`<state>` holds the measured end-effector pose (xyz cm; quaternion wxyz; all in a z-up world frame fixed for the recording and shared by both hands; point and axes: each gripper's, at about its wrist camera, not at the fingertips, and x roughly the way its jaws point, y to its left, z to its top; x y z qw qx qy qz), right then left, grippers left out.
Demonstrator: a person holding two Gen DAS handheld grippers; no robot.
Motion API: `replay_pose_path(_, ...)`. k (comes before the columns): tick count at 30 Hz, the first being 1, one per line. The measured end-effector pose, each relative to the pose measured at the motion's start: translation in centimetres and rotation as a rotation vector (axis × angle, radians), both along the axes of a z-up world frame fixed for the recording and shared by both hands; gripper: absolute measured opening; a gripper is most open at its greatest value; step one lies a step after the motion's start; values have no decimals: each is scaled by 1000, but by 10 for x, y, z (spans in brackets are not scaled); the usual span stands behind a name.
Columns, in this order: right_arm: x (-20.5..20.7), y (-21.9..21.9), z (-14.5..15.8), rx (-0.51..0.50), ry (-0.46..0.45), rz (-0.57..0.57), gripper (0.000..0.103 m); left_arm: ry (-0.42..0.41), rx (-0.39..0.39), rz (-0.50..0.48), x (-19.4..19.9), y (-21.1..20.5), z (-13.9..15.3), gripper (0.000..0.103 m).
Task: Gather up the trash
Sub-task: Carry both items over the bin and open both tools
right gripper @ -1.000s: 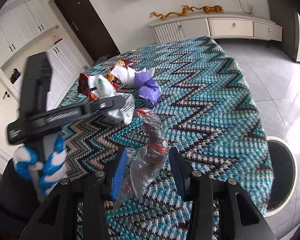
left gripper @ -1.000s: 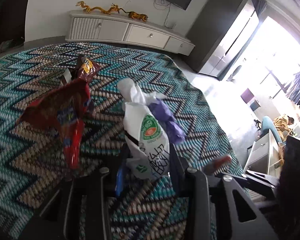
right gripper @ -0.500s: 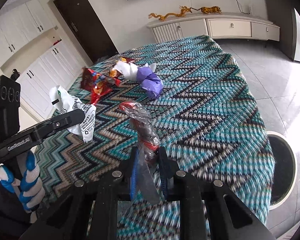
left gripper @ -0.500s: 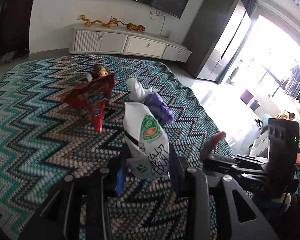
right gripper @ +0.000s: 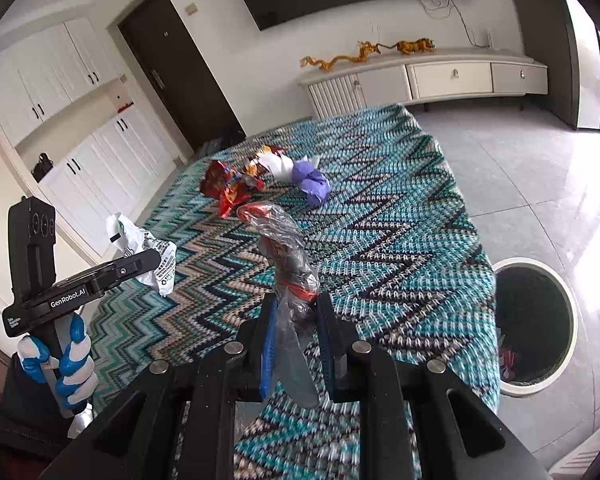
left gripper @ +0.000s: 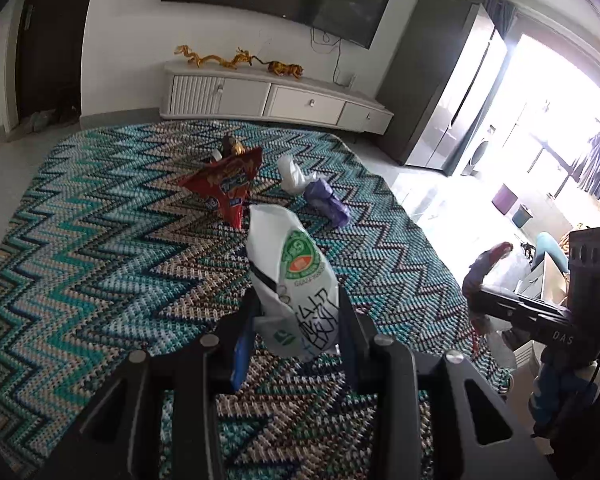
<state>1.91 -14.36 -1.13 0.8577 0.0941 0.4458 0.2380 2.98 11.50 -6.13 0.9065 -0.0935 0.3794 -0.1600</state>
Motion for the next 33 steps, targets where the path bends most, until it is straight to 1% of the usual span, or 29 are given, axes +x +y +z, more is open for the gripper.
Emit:
replay_pose_path(3,-10,-5,7,11,-19,3,18,-12,3,11,-7,0,7,34)
replay_pose_path(6,-18,-12,13,23,-37,0,18,-5,11,18,-12,-2,8,34)
replay_pose_path(11,-29,-33,21,59,-68,-27,18,2,34,14,-19,-13,11,34)
replay_pose_path(14,-32,-46,19,82,-73,-43,18,14,50,11,-18,-22,10,34)
replay_pose_path(19,-33,-64,6,117,-59,-65,18,71,73,2,-11,-41,-2,34)
replay_pose_path(23,-32,-85,-2,152,-57,-105,18,86,115,-48,-5,-66,-3,34)
replay_pose_path(26,-32,-107,-6,179,-59,-157,18,83,135,-103,3,-91,2,34)
replay_pose_path(29,-30,-128,-8,183,-63,-205,18,70,143,-166,17,-120,10,34)
replay_pose_path(33,-25,-160,-11,164,-62,-292,18,48,144,-254,40,-169,23,35)
